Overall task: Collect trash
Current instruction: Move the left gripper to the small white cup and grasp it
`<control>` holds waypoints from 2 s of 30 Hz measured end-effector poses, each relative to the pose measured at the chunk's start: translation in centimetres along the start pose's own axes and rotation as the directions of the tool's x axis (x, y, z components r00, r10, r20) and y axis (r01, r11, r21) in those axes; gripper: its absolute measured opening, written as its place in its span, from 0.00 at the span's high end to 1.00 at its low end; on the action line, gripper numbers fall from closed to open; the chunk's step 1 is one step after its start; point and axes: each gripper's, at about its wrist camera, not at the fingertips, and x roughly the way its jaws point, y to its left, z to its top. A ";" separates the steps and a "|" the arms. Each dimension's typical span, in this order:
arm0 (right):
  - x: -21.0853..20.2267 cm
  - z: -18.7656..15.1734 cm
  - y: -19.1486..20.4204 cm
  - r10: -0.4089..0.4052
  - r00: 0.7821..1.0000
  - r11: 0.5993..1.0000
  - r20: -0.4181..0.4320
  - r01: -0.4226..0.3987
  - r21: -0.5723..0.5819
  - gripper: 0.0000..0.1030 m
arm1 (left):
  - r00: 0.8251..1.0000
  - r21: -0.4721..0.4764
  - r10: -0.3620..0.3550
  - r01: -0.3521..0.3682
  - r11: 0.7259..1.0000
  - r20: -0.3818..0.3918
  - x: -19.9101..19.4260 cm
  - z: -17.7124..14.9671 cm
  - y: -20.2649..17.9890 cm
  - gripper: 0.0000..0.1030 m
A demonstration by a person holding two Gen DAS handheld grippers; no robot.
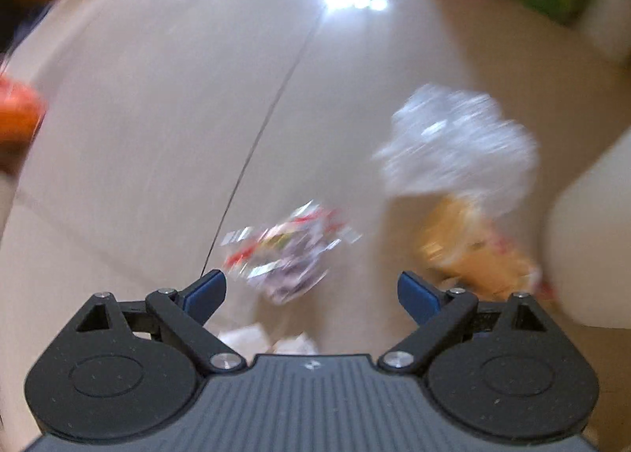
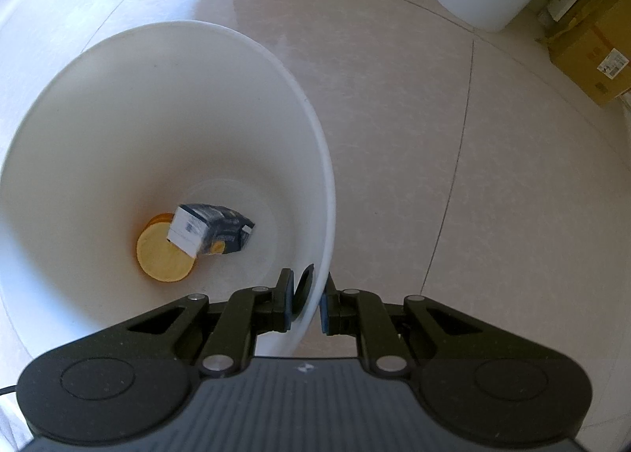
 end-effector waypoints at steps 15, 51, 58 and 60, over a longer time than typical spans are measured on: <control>0.0 0.2 0.6 -0.012 1.000 1.000 -0.004 0.012 0.003 0.84 | 0.972 -0.291 0.100 -0.160 0.943 -0.212 11.3 -5.3 6.4 0.09; -0.2 -0.1 0.2 -0.002 1.000 1.000 0.007 0.002 0.000 0.84 | 0.985 -0.184 -0.025 -0.007 0.983 -0.169 5.9 -3.8 3.0 0.59; -0.3 -0.3 0.0 0.004 1.000 1.000 0.013 -0.004 0.002 0.85 | 0.985 0.037 -0.092 0.098 0.994 -0.146 -0.4 -1.4 -3.4 0.59; -0.3 -0.4 -0.1 0.008 1.000 1.000 0.013 -0.008 0.004 0.85 | 0.984 0.100 -0.120 0.133 0.986 -0.132 -2.6 -0.6 -5.4 0.59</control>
